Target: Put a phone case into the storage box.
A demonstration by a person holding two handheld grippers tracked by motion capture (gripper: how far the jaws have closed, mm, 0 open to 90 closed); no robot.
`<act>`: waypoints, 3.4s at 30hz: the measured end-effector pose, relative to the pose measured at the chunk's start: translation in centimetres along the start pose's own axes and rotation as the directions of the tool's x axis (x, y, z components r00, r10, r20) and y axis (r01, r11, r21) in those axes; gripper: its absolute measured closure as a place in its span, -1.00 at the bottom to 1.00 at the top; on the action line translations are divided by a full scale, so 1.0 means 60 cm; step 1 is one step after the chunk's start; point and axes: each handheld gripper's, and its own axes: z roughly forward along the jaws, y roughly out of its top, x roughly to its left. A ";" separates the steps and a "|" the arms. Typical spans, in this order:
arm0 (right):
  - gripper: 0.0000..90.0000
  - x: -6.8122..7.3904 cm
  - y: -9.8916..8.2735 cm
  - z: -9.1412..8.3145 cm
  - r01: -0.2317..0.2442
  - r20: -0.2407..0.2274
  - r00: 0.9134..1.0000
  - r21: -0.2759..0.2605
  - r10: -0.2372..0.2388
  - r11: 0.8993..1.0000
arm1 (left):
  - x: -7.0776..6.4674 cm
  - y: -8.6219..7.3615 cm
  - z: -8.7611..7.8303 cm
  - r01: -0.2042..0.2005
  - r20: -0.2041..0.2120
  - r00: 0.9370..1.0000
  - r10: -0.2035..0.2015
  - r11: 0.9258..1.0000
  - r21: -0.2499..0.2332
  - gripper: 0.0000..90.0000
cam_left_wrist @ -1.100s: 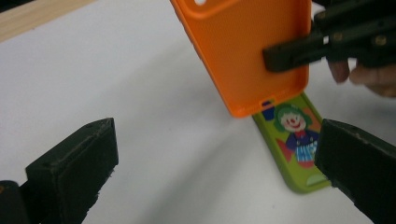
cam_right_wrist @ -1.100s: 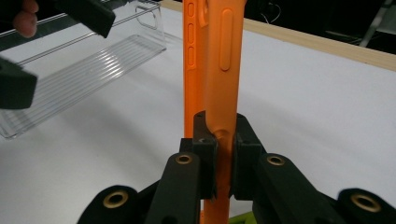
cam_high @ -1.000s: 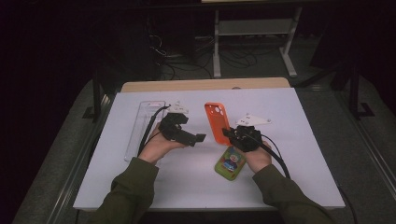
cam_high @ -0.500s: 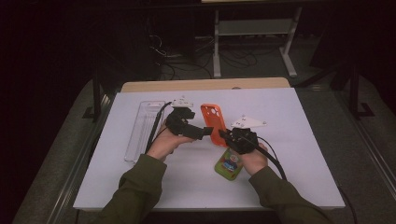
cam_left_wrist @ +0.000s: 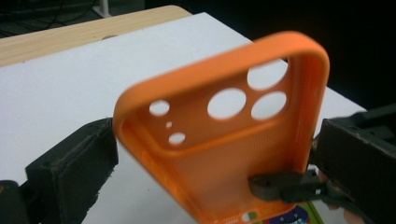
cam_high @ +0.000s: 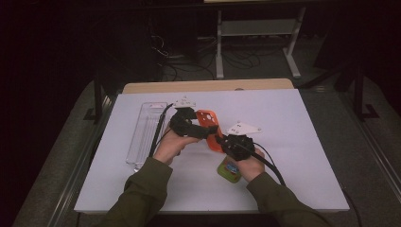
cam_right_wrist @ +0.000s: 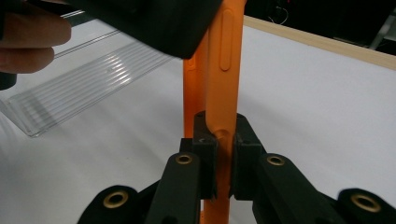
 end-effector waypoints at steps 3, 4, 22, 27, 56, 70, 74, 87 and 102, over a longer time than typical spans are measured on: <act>0.82 0.004 -0.001 0.002 0.002 0.001 1.000 -0.001 -0.002 1.000 | -0.002 -0.001 0.002 0.013 0.012 1.000 -0.013 1.000 -0.005 -1.00; 0.82 0.006 -0.002 0.002 0.004 -0.002 1.000 -0.003 -0.004 1.000 | -0.004 -0.002 0.003 0.022 0.015 1.000 -0.021 1.000 -0.014 -1.00; 0.82 0.015 -0.010 0.008 0.028 0.015 0.999 0.008 -0.028 1.000 | -0.011 -0.013 0.013 0.079 0.020 0.997 -0.078 0.995 -0.053 -0.88; 0.82 0.017 -0.011 0.010 0.033 0.016 0.999 0.013 -0.034 0.999 | -0.011 -0.014 0.011 0.102 0.020 0.995 -0.101 0.992 -0.072 -0.78; -0.23 -0.009 -0.012 -0.003 0.071 -0.109 0.992 0.026 -0.068 0.997 | -0.004 -0.013 0.009 0.005 -0.009 1.000 -0.006 0.999 -0.050 -0.63; -0.77 -0.051 -0.030 -0.037 0.066 -0.098 0.993 0.072 -0.058 0.995 | 0.006 -0.007 -0.010 0.003 -0.029 1.000 -0.005 0.998 -0.066 -0.63; -0.87 -0.066 -0.041 -0.052 0.052 -0.093 0.995 0.061 -0.046 0.997 | 0.009 -0.004 -0.015 0.004 -0.028 1.000 -0.006 0.997 -0.074 -0.63; -1.00 -0.098 -0.087 -0.093 0.038 -0.073 0.997 0.079 -0.032 0.996 | 0.013 0.006 -0.032 -0.011 -0.018 1.000 0.010 0.996 -0.089 -0.63; -1.00 -0.097 -0.129 -0.110 0.041 -0.037 0.999 0.126 -0.037 0.991 | 0.011 0.026 -0.051 -0.047 -0.024 0.999 0.045 0.994 -0.100 -0.64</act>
